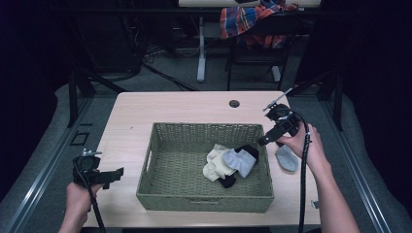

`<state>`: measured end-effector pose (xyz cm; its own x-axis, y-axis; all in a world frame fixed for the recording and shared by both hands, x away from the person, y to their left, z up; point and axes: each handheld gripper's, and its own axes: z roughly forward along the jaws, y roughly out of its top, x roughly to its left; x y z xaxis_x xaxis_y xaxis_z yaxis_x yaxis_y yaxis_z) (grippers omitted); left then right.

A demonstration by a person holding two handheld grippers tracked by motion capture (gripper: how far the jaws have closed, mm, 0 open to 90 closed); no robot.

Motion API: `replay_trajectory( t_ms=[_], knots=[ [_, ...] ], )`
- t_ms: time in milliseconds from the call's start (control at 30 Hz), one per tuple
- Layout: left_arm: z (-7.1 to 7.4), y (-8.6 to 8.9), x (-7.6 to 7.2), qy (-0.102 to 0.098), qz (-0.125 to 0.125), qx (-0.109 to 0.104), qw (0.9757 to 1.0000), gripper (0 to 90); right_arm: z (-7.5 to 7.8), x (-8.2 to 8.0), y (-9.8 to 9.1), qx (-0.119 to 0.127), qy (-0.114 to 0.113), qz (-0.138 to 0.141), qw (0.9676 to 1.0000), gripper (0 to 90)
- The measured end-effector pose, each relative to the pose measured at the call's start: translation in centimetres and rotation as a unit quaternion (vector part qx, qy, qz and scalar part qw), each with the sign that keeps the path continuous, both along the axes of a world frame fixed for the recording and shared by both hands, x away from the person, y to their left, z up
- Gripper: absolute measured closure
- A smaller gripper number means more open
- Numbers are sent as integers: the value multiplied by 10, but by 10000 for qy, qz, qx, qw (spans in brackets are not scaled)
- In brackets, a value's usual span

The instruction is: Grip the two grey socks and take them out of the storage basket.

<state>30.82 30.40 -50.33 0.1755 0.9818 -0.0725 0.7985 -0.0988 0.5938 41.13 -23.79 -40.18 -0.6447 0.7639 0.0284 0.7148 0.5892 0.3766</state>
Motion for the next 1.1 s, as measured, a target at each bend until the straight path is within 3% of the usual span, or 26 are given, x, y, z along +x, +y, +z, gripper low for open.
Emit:
replay_trajectory(
  t_ms=[133, 200, 533, 867, 1100],
  knots=[
    [0, 0, 0, 18, -5, -1, 10000, 28, -7, -4, 26, 17, 53, 319, 9995, 50],
    [0, 0, 0, 26, -7, -4, 10000, 28, -8, -4, 29, -6, 71, 370, 9993, 45],
    [0, 0, 0, 1, 2, -11, 10000, 28, -28, -5, 62, -390, 224, 785, 9959, 49],
    [0, 0, 0, 3, 9, -34, 10000, 28, -49, -4, 87, -605, 351, 966, 9929, 88],
    [0, 0, 0, 2, 10, -48, 10000, 28, -64, -4, 103, -957, 466, 1100, 9882, 150]
  ],
)
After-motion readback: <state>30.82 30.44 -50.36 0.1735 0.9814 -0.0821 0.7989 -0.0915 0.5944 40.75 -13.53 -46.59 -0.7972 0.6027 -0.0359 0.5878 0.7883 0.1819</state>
